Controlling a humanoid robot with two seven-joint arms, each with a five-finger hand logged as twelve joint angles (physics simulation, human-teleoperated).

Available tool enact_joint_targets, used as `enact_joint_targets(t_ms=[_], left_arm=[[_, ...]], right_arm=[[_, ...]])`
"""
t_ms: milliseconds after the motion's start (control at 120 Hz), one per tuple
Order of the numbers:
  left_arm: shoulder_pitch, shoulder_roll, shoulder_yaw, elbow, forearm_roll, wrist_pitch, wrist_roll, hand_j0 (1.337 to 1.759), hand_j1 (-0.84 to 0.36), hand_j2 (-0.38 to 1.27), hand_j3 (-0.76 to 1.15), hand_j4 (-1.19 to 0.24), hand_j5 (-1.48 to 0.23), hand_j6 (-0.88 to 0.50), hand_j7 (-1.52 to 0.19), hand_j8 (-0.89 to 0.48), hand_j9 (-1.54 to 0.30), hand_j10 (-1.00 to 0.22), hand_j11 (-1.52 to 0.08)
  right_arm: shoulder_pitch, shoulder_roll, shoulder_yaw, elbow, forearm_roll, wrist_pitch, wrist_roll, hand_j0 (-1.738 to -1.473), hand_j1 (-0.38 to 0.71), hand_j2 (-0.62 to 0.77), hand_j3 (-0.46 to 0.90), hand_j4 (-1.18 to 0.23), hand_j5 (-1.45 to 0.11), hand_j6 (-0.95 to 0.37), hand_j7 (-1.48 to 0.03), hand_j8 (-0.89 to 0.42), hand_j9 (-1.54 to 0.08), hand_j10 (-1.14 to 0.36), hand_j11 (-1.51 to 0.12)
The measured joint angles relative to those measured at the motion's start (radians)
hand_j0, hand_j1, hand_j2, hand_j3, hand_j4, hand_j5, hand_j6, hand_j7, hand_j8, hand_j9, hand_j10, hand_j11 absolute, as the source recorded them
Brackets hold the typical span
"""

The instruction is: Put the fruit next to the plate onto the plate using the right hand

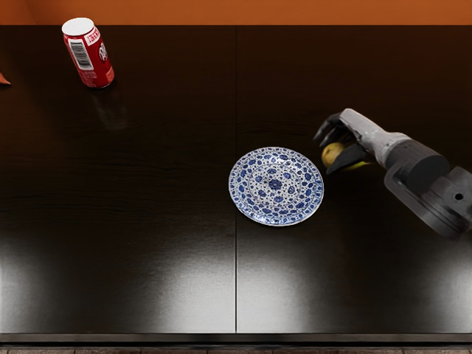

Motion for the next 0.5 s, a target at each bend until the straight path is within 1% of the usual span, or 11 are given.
enact_joint_targets(t_ms=[500], left_arm=[[0.000, 0.000, 0.000, 0.000, 0.000, 0.000, 0.000, 1.658, 0.34, 0.00, 0.00, 0.00, 0.00, 0.00, 0.00, 0.00, 0.00, 0.00, 0.00]], right_arm=[[0.030, 0.094, -0.009, 0.000, 0.000, 0.009, 0.000, -1.656, 0.27, 0.35, 0.00, -0.65, -0.88, -0.66, -0.86, -0.45, -0.87, -0.45, -0.87]])
